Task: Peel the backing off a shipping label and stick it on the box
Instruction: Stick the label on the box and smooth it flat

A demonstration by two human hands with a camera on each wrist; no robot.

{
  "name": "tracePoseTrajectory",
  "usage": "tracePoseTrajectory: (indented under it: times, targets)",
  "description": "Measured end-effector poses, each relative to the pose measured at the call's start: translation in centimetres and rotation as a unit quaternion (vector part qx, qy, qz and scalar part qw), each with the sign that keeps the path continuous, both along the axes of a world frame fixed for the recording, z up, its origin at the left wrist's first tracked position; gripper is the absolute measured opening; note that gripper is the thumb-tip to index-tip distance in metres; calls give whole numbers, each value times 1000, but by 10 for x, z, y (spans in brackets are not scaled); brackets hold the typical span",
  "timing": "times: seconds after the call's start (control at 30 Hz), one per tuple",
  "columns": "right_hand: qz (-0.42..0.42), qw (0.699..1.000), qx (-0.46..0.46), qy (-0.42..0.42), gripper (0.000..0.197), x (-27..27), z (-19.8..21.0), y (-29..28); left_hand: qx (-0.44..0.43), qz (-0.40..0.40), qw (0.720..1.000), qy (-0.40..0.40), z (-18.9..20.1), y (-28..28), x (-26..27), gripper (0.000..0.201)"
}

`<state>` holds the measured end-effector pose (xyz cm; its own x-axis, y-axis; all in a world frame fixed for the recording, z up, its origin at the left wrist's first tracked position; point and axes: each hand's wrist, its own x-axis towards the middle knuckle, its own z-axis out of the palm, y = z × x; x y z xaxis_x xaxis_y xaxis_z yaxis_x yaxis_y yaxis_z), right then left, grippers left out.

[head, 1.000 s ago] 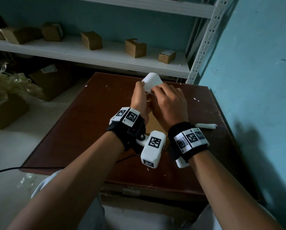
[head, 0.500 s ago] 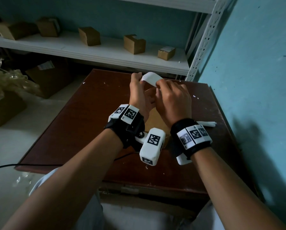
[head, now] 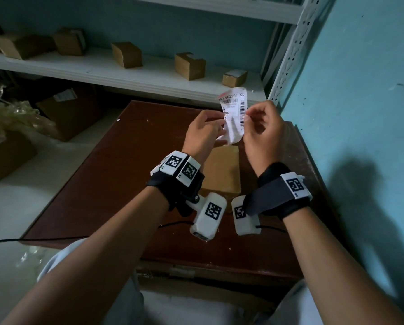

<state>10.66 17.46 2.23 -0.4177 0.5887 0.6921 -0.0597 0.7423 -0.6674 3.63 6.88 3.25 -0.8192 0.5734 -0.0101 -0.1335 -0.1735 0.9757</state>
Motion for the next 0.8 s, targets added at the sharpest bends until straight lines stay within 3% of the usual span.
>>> tracePoseTrajectory:
  times: [0.27, 0.57, 0.8]
  targets:
    - [76, 984, -154, 44, 17, 10, 0, 2, -78, -6, 989, 128, -2, -9, -8, 32]
    - [156, 948, -277, -23, 32, 27, -2, -6, -107, -73, 975, 178, -5, -30, -11, 46]
    - [177, 933, -305, -76, 39, 36, -6, -10, -114, -85, 979, 144, -7, -43, -10, 50]
